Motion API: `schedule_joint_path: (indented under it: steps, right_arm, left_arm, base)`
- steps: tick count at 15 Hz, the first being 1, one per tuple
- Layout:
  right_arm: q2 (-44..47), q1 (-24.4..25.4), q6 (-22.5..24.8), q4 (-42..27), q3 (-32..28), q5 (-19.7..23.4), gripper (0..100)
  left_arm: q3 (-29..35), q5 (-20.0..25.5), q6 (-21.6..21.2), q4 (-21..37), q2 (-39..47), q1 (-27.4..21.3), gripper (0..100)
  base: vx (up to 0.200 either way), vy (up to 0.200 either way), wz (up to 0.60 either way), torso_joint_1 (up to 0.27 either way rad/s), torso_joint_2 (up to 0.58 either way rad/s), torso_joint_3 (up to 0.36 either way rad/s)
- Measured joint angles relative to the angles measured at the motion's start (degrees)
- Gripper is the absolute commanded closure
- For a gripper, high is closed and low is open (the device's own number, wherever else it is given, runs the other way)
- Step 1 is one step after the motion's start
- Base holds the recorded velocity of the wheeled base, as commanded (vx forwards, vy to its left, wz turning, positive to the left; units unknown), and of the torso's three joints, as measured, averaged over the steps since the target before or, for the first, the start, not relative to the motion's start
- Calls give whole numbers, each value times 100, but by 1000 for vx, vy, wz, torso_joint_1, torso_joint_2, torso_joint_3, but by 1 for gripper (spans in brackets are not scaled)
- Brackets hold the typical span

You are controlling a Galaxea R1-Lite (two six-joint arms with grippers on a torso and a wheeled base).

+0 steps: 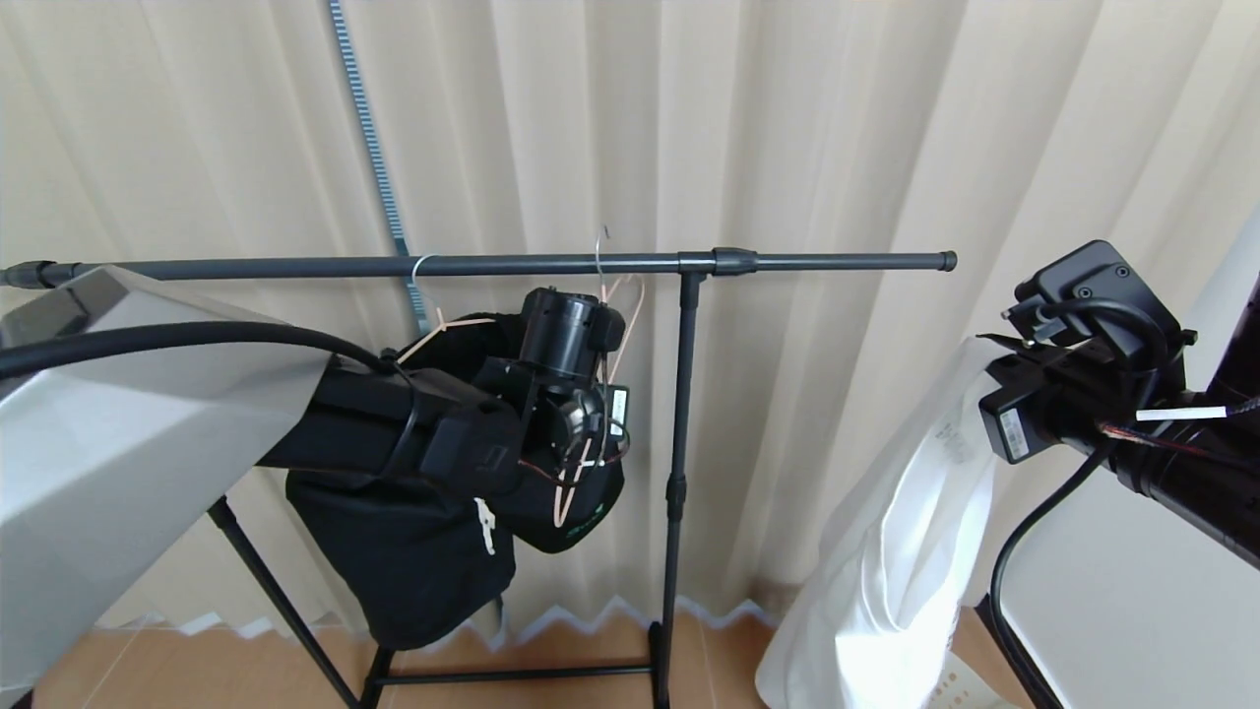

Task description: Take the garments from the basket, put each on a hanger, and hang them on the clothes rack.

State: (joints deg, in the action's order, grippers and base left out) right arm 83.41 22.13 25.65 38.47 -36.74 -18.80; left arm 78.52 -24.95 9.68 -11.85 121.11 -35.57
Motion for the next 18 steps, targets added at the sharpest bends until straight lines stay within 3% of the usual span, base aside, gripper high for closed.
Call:
schedule_joint_path:
  steps: [8,11,18]
  right_arm:
    - [-22,2,0,0,26,0,100]
    - [-23,26,-1,11,48,0,100]
    - [-22,430,-6,1,72,-57,100]
  left_arm:
    - [-1863,33,-533,-976,-1117,-106,100]
    - [-2442,52,-563,-1163,-1491,-122,100]
    - [-4520,185,-623,-1932,-2561,-174,100]
  base:
    - [0,0,0,0,0,0]
    - [0,0,0,0,0,0]
    - [0,0,0,0,0,0]
